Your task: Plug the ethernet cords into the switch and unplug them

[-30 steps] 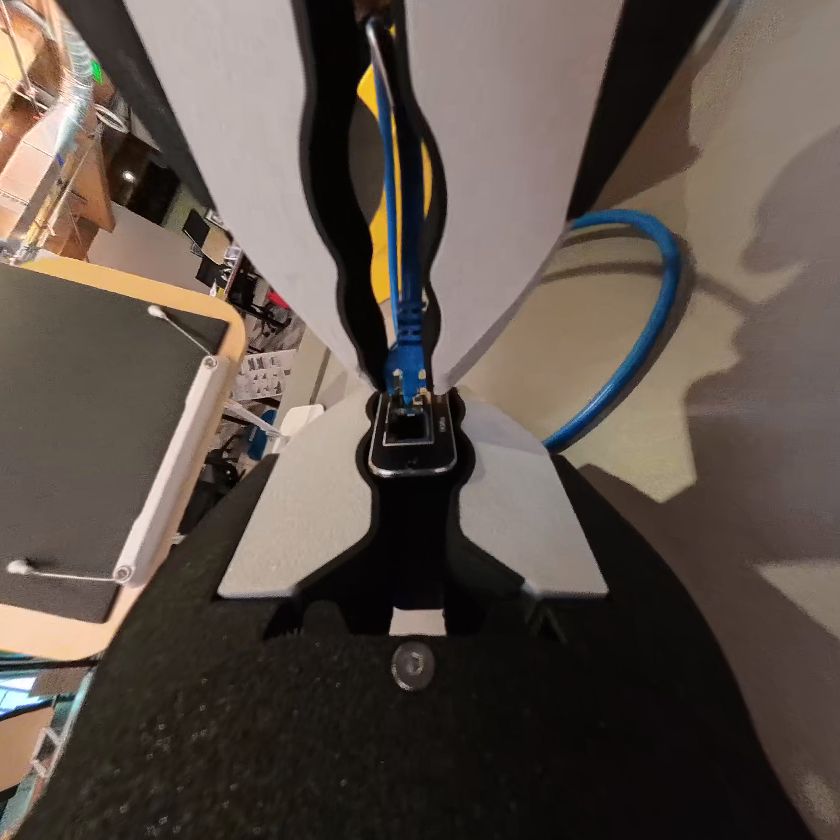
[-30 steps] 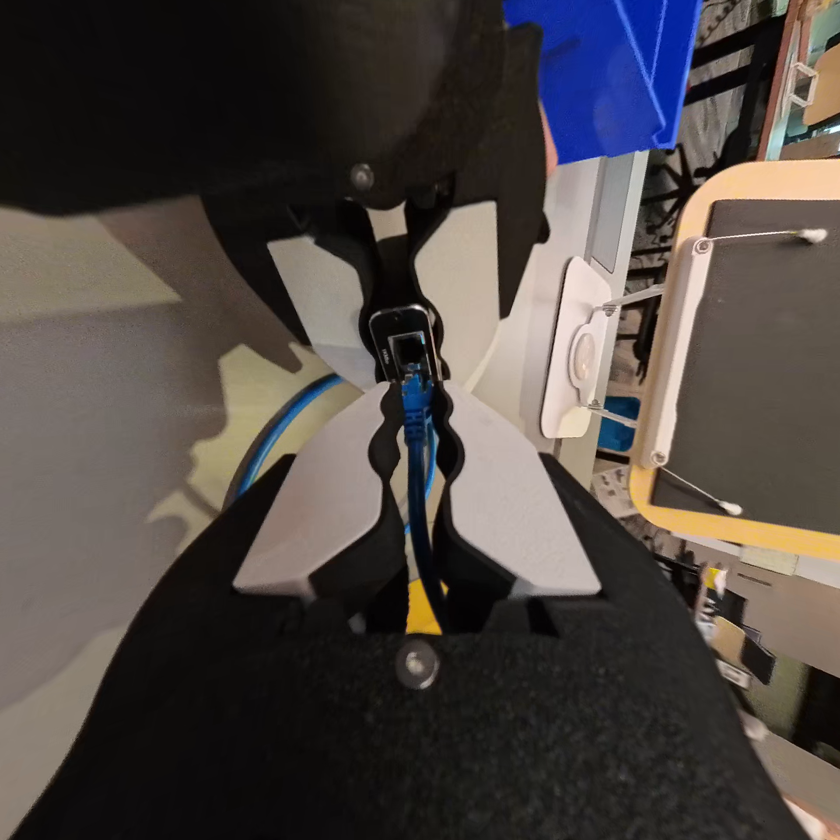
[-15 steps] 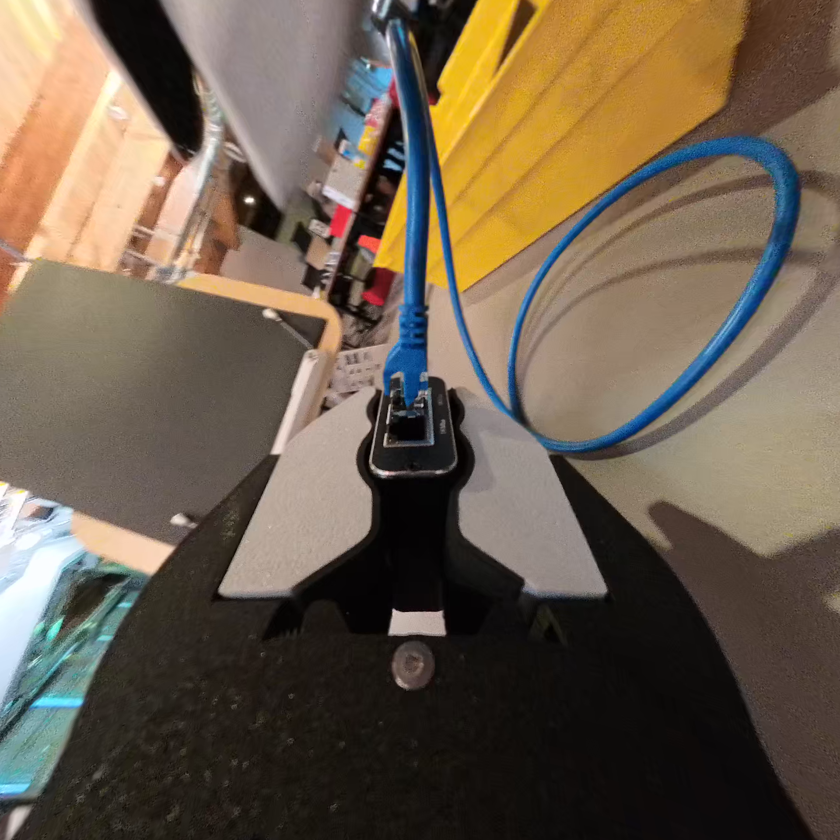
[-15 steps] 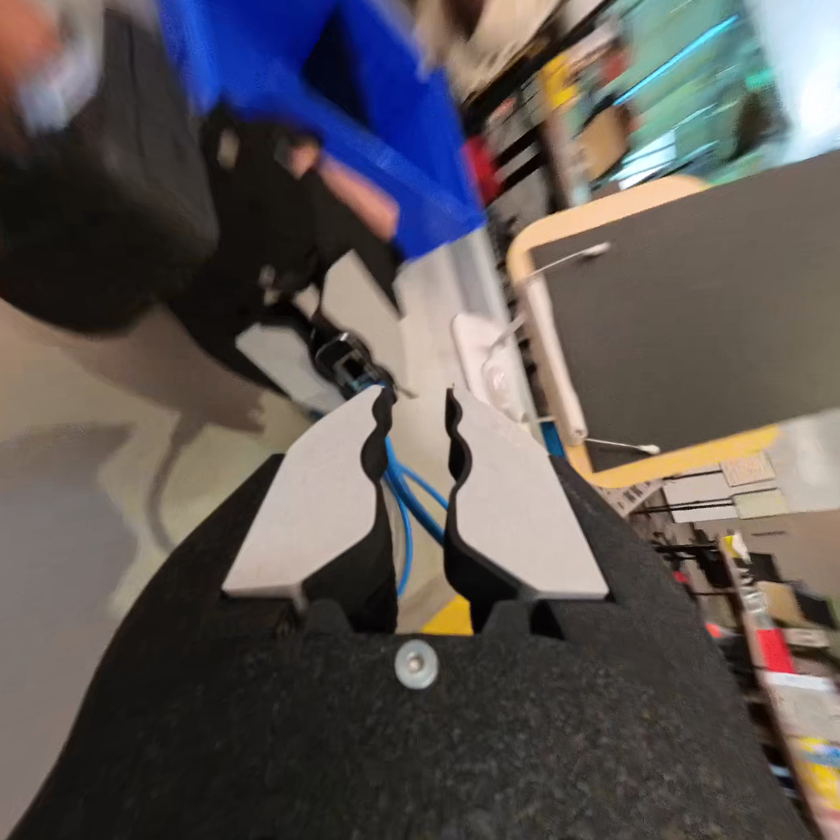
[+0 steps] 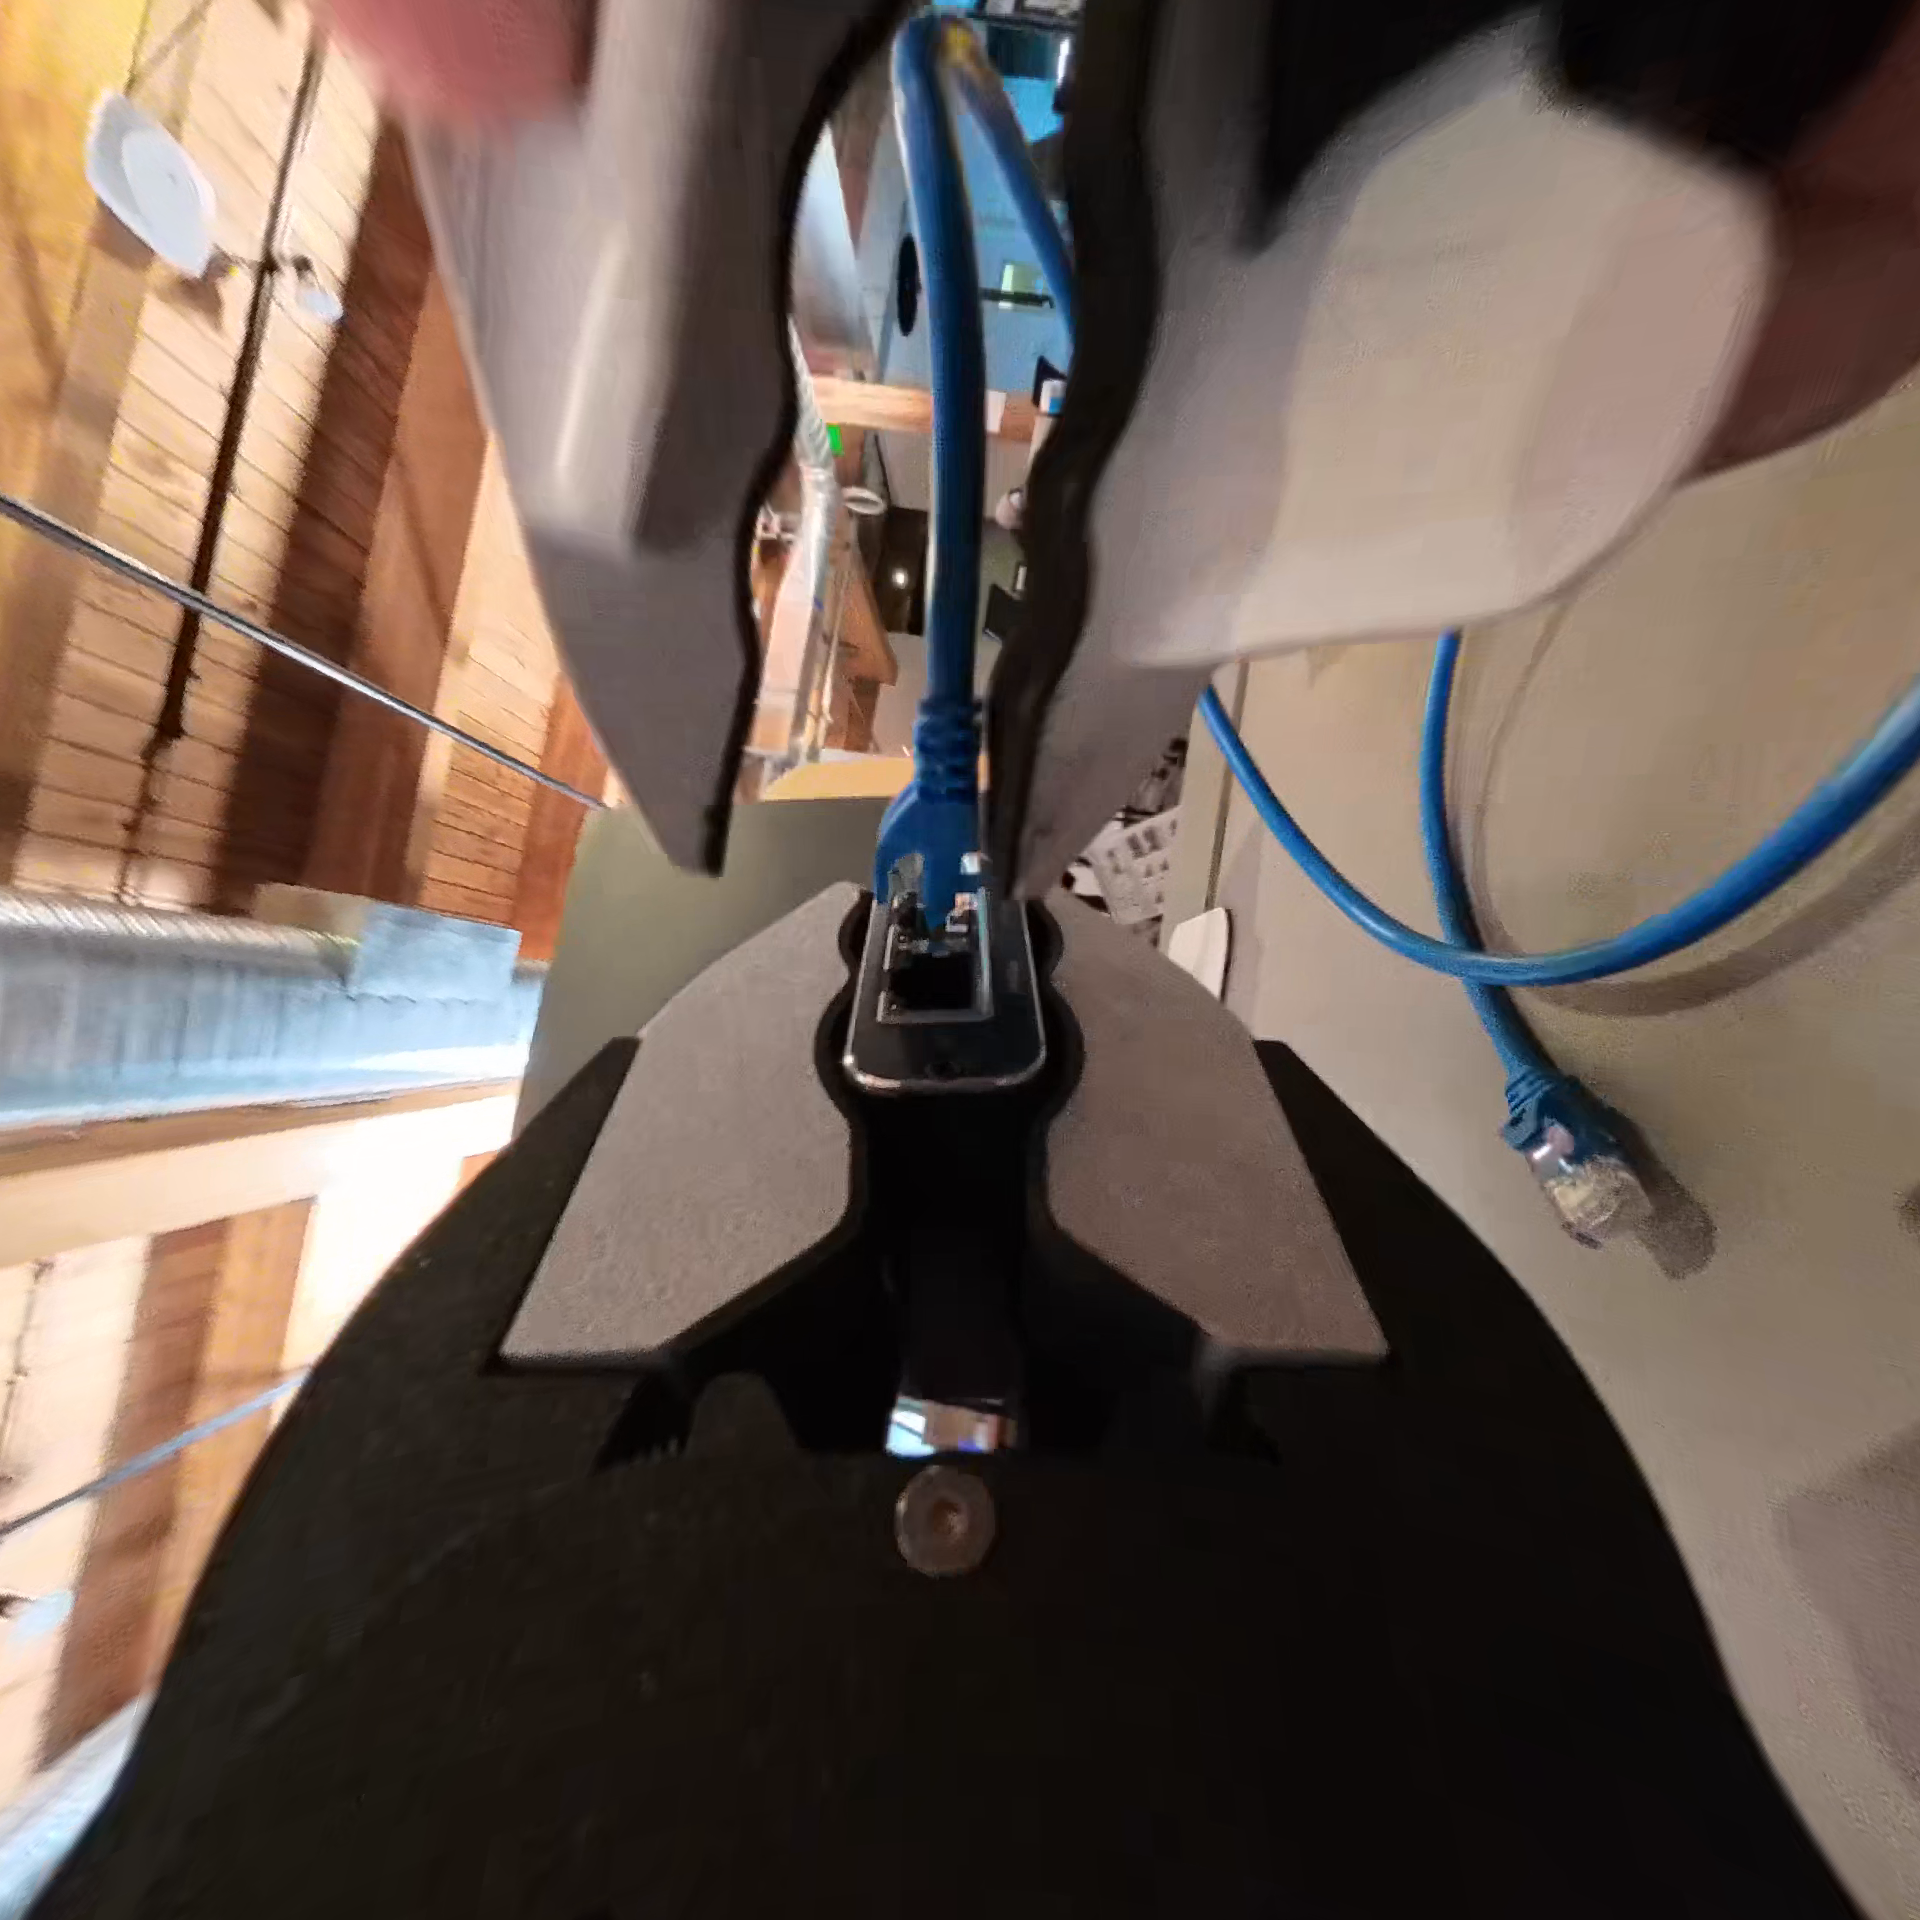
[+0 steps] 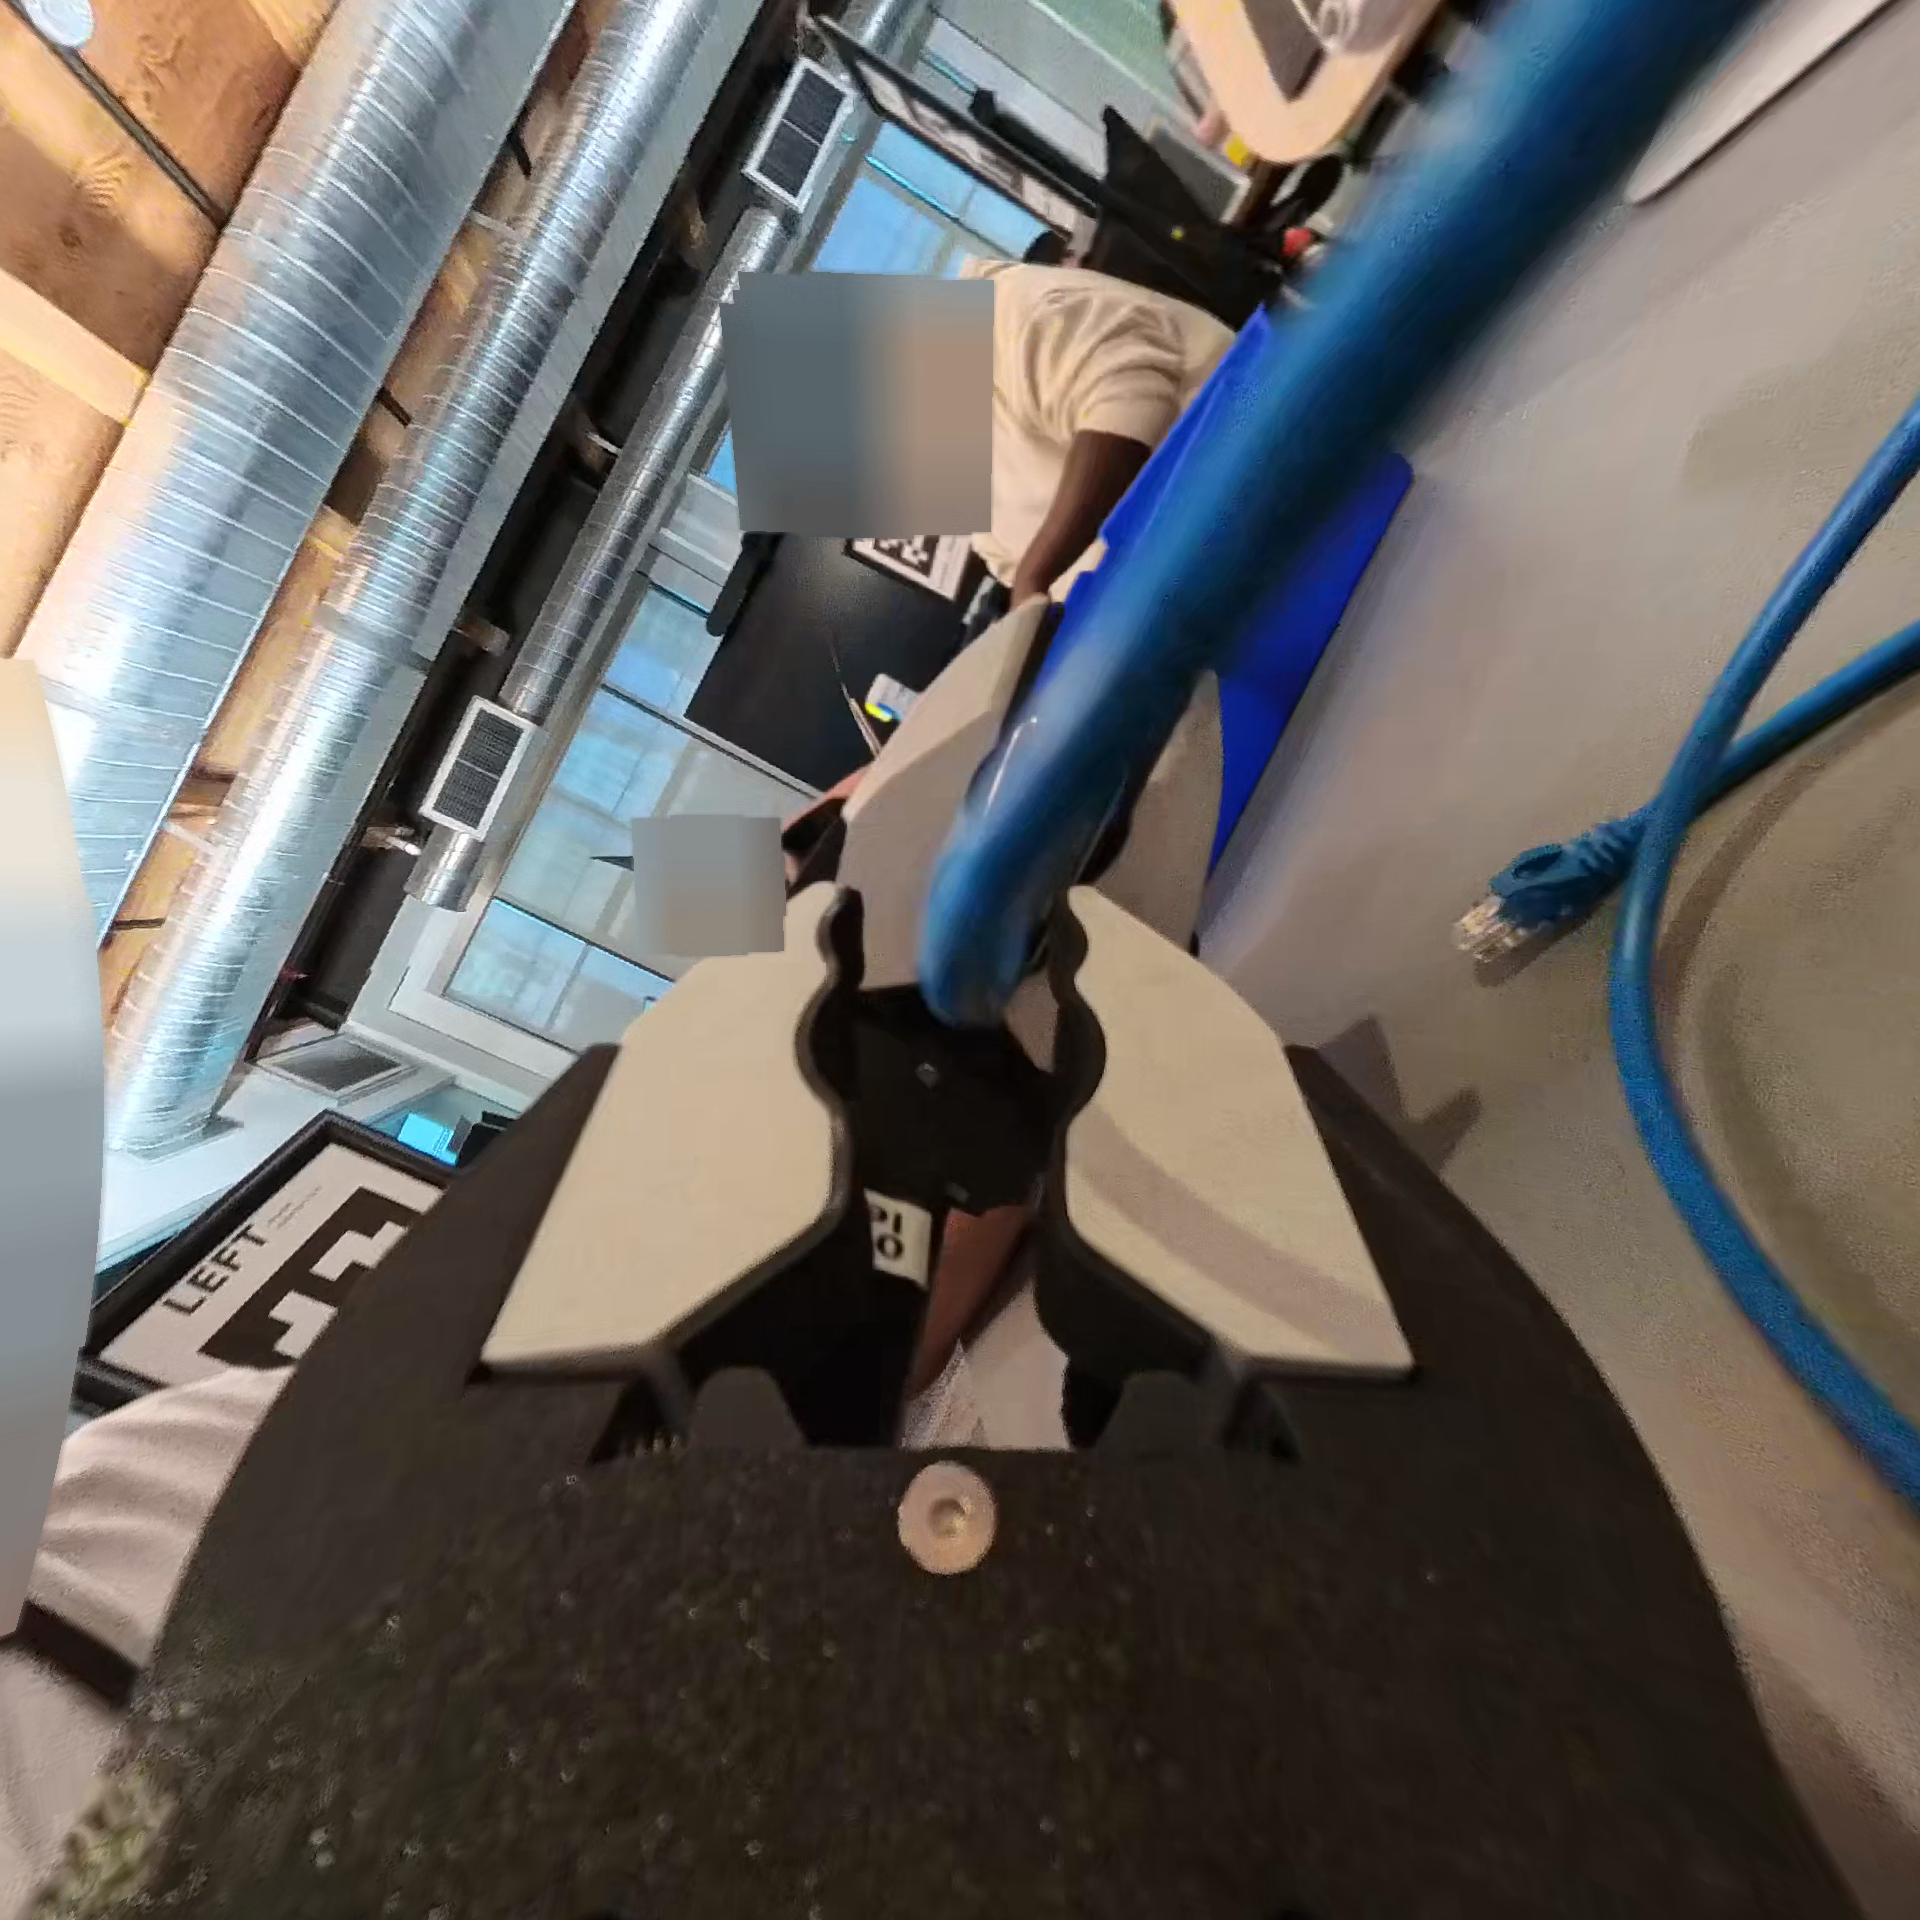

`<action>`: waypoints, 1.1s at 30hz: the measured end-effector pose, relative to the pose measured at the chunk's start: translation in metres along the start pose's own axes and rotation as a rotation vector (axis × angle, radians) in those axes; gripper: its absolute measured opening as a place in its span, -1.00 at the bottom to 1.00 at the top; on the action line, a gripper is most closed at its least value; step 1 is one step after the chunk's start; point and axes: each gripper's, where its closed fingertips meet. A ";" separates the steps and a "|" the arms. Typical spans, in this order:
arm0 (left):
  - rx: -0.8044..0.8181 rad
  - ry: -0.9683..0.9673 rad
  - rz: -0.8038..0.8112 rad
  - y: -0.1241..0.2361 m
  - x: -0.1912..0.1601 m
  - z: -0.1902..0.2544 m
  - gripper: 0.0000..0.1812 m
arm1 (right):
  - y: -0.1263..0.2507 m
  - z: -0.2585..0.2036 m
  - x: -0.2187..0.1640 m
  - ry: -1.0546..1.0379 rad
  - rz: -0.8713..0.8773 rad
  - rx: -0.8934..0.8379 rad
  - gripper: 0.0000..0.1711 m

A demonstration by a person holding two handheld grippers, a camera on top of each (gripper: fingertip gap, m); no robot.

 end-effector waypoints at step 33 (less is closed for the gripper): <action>0.009 -0.064 -0.093 -0.004 0.007 0.014 -0.69 | 0.013 0.025 0.010 0.015 -0.013 -0.111 -0.84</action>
Point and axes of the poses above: each gripper's, where its closed fingertips meet, y back along the fingers, x out of its top, z = x × y across the jaws, and after that the axes turned 7 degrees about x, right-handed
